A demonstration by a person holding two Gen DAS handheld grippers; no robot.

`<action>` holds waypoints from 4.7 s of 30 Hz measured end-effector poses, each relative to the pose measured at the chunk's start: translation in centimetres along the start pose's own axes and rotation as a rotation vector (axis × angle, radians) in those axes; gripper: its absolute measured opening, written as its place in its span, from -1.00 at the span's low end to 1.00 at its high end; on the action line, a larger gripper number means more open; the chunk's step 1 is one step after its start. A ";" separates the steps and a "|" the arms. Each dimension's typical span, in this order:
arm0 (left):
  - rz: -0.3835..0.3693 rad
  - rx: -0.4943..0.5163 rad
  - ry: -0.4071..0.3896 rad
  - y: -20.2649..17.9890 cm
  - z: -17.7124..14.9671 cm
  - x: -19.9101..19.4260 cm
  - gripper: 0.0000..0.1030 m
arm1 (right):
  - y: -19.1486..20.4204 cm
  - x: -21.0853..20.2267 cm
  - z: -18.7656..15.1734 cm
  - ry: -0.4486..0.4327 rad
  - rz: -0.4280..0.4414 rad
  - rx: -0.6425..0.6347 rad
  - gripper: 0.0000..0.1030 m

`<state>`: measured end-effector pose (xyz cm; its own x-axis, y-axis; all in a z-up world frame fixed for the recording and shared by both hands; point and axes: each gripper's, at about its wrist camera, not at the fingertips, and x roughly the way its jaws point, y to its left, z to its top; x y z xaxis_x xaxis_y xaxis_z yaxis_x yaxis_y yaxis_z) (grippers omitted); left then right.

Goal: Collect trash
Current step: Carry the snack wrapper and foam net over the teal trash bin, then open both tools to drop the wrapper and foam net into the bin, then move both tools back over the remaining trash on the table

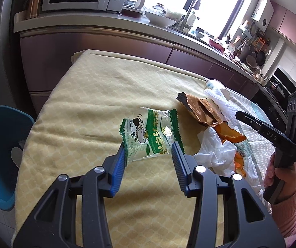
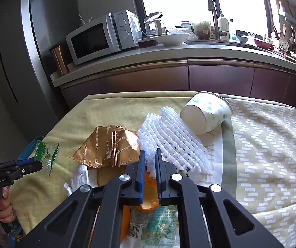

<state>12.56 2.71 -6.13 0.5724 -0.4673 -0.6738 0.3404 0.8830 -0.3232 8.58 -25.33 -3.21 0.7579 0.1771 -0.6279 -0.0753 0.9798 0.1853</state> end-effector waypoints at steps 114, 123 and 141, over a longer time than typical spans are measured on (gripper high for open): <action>0.387 -0.407 -0.094 23.8 -5.4 -7.8 0.03 | 35.3 13.3 -0.2 0.323 0.598 -0.314 -0.46; 0.315 -0.248 -0.183 17.9 -3.7 -10.3 0.23 | 30.8 8.0 1.4 0.214 0.602 -0.283 -0.35; -0.011 0.061 -0.095 1.9 -1.9 -4.8 0.27 | 14.1 -2.0 2.0 0.034 0.349 -0.152 -0.23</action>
<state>9.09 6.75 -4.77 0.6359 -0.4815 -0.6031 0.3903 0.8749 -0.2868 7.28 -12.05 2.19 0.6474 0.5034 -0.5723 -0.4229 0.8619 0.2798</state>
